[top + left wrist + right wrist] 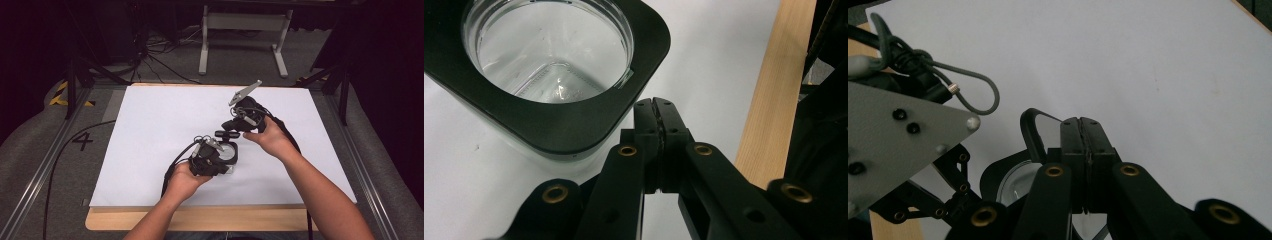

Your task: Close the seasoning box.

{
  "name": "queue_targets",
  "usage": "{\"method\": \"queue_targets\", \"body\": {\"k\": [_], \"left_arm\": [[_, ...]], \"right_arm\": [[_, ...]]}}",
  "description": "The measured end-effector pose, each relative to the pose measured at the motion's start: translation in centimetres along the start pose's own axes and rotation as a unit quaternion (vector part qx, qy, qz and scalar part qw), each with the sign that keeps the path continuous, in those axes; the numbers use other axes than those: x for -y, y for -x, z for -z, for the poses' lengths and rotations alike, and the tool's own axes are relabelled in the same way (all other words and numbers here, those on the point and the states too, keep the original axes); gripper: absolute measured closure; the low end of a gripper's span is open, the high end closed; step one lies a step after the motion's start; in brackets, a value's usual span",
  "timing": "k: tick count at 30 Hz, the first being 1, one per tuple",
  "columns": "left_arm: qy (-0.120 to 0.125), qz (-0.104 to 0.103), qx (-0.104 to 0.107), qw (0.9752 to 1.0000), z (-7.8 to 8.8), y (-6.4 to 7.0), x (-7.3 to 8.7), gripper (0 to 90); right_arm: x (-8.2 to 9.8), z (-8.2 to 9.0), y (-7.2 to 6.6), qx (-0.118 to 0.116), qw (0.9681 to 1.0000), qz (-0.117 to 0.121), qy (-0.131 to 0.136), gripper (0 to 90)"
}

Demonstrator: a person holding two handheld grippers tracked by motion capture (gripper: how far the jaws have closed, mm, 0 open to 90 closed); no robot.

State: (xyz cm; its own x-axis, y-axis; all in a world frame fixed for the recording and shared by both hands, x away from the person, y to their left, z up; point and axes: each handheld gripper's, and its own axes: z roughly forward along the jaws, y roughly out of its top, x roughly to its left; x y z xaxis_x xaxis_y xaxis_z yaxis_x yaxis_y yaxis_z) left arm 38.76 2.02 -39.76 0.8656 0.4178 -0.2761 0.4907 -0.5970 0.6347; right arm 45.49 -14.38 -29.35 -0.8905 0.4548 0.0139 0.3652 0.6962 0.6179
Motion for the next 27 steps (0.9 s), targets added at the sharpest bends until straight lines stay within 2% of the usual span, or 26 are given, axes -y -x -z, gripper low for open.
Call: {"method": "queue_targets", "body": {"k": [9,13,16,22,25,27], "left_arm": [[-0.004,-0.001,-0.008,1.0,-0.2,0.0,0.0,89.9],[-0.002,0.001,-0.005,1.0,-0.1,0.1,0.0,89.9],[0.0,0.004,-0.006,1.0,0.0,0.1,0.1,89.9],[-0.003,0.0,-0.005,1.0,0.2,0.0,0.1,89.8],[0.0,0.004,-0.005,1.0,0.2,0.0,0.2,89.9],[-0.002,0.004,-0.006,1.0,0.3,0.0,0.2,89.8]], "right_arm": [[1.4,-0.4,-0.7,-0.02,0.9998,0.001,-0.009,89.4],[2.0,-0.8,-1.0,-0.027,0.9995,0.0,-0.015,89.4],[2.5,-1.4,-1.4,-0.035,0.999,0.0,-0.027,89.4],[3.2,-2.3,-1.7,-0.042,0.9983,-0.002,-0.041,89.4],[3.5,-2.8,-1.7,-0.042,0.9979,-0.004,-0.05,89.4],[3.6,-2.8,-1.6,-0.042,0.9981,-0.006,-0.045,89.4]]}}
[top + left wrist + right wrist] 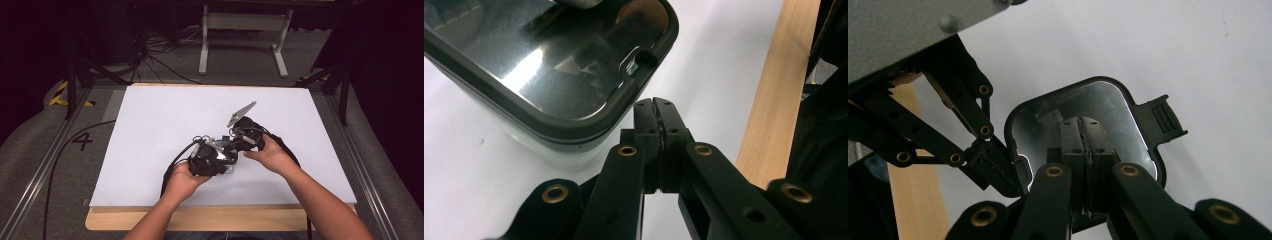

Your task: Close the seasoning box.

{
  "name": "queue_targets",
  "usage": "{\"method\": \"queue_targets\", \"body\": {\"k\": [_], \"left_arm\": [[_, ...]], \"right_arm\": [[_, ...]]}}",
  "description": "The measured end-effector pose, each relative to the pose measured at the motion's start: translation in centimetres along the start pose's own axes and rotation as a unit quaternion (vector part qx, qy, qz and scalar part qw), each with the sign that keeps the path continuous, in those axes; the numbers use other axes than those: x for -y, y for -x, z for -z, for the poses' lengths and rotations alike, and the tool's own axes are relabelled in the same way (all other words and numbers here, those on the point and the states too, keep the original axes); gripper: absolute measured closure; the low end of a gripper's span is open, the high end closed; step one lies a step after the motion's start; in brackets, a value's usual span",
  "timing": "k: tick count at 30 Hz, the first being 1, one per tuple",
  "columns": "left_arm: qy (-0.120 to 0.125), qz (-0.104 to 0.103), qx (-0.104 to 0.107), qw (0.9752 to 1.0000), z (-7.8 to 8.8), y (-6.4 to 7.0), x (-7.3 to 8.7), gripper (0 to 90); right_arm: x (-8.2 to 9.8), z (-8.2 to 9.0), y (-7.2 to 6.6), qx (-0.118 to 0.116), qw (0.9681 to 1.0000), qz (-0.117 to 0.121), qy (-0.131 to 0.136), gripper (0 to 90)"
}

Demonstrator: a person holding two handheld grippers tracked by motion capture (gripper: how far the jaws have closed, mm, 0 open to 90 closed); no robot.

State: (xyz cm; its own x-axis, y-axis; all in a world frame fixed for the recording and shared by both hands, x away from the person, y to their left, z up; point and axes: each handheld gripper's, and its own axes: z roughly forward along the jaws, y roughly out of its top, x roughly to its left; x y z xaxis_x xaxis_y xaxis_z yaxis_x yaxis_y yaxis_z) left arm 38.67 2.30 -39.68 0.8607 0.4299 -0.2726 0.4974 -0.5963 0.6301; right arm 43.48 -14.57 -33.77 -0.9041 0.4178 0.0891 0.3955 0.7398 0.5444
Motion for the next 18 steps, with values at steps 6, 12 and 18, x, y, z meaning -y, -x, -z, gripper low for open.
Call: {"method": "queue_targets", "body": {"k": [6,12,18], "left_arm": [[-0.003,0.002,0.006,1.0,0.2,0.0,0.1,89.8],[-0.004,0.001,0.013,0.9999,2.0,0.1,0.6,82.5],[0.013,0.013,-0.002,0.9998,4.5,-0.2,1.6,79.9]], "right_arm": [[-0.1,0.2,-0.1,0.0,1.0,0.003,0.002,89.3],[-0.1,2.6,-0.2,0.003,0.9987,0.0,0.051,81.1],[0.0,4.5,0.2,0.006,0.9968,-0.01,0.079,79.2]]}}
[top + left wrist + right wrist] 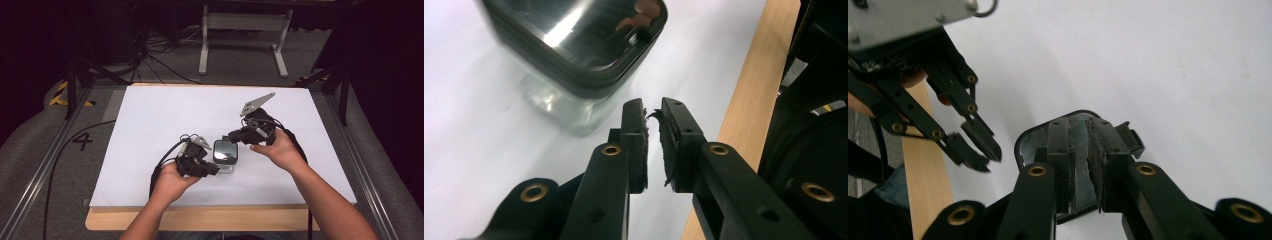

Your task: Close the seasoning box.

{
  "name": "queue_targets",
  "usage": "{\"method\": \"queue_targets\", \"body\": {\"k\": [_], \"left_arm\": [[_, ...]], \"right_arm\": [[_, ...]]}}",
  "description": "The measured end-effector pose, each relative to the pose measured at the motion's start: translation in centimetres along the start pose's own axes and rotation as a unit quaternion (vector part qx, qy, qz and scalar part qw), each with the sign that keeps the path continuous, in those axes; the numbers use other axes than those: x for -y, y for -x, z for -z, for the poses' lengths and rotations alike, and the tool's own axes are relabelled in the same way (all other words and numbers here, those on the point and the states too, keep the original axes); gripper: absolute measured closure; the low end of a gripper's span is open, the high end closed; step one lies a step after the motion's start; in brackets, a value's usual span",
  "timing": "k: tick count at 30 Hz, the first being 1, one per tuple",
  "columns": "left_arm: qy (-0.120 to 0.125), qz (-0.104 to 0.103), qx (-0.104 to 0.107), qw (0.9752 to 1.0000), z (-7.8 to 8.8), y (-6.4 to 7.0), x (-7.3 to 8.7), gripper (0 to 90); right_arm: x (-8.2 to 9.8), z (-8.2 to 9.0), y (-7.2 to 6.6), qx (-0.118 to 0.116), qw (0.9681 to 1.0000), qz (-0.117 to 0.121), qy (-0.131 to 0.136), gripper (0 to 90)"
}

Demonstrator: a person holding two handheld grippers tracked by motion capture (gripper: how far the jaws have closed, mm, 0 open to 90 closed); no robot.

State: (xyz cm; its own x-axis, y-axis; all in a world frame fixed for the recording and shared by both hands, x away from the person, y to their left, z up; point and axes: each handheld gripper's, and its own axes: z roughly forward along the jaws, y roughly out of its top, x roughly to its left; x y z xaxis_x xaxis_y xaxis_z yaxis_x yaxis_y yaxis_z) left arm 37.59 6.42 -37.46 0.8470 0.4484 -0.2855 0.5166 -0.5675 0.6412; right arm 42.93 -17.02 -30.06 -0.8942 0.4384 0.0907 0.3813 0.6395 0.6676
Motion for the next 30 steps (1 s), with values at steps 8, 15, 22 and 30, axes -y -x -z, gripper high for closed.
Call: {"method": "queue_targets", "body": {"k": [8,15,22,30], "left_arm": [[0.027,0.03,-0.039,0.9984,3.6,-1.3,1.5,75.3],[0.042,0.054,-0.085,0.9941,4.9,-2.9,2.7,68.5],[0.046,0.085,-0.117,0.9885,5.4,-5.6,4.0,65.9],[0.081,0.101,-0.146,0.9808,5.6,-8.5,5.4,59.6]], "right_arm": [[1.2,2.8,1.4,0.034,0.9984,-0.019,0.041,71.1],[3.7,4.6,3.6,0.085,0.9933,-0.047,0.062,67.6],[7.4,5.8,6.5,0.129,0.9846,-0.1,0.063,62.4],[11.8,5.8,8.8,0.166,0.9744,-0.143,0.051,63.7]]}}
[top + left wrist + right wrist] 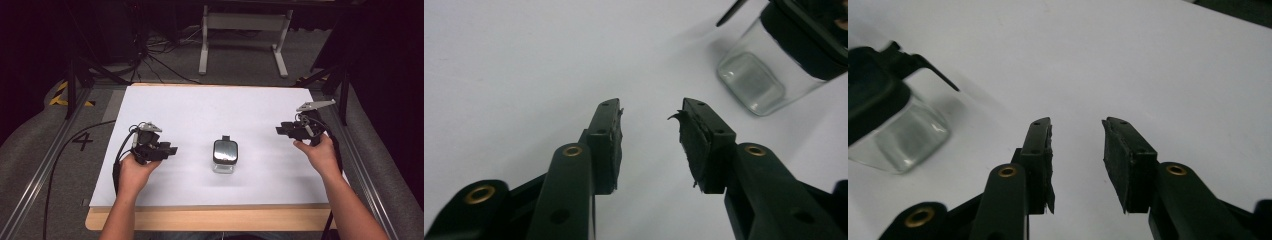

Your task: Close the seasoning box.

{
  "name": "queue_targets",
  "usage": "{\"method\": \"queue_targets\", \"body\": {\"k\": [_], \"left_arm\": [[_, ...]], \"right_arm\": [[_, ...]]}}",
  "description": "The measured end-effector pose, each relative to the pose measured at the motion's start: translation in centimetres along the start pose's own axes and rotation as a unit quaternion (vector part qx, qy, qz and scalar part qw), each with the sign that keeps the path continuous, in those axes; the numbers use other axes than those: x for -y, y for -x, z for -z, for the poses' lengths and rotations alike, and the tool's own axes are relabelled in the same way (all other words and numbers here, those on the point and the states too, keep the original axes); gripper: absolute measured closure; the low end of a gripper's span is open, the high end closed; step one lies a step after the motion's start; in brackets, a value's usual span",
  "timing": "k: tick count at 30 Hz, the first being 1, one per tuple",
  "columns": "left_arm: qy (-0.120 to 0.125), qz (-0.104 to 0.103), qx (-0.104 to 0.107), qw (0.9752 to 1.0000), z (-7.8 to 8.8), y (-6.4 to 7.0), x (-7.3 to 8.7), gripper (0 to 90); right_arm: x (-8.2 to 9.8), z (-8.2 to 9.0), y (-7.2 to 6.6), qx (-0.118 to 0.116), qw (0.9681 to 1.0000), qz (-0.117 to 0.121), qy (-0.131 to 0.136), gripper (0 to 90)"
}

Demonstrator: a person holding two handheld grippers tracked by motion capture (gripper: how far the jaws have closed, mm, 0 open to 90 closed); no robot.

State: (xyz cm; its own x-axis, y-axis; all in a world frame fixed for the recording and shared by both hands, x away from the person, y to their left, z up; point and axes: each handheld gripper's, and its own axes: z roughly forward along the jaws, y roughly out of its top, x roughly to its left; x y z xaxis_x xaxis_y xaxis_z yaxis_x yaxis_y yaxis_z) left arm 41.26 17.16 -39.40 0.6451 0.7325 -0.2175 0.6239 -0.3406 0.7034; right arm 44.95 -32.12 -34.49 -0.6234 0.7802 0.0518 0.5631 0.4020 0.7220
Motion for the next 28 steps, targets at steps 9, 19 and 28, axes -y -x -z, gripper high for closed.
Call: {"method": "queue_targets", "body": {"k": [9,19,28], "left_arm": [[0.008,0.014,-0.007,0.9999,-1.6,-1.9,1.2,53.9],[-0.005,0.016,-0.027,0.9995,-3.7,-2.4,2.2,51.7],[-0.001,0.013,-0.03,0.9994,-3.9,-2.1,2.2,46.0]], "right_arm": [[4.5,-2.0,2.5,0.02,0.9992,-0.029,-0.021,63.1],[7.9,-3.8,3.3,0.026,0.9979,-0.051,-0.029,62.1],[8.0,-3.2,2.8,0.033,0.9987,-0.039,0.007,56.7]]}}
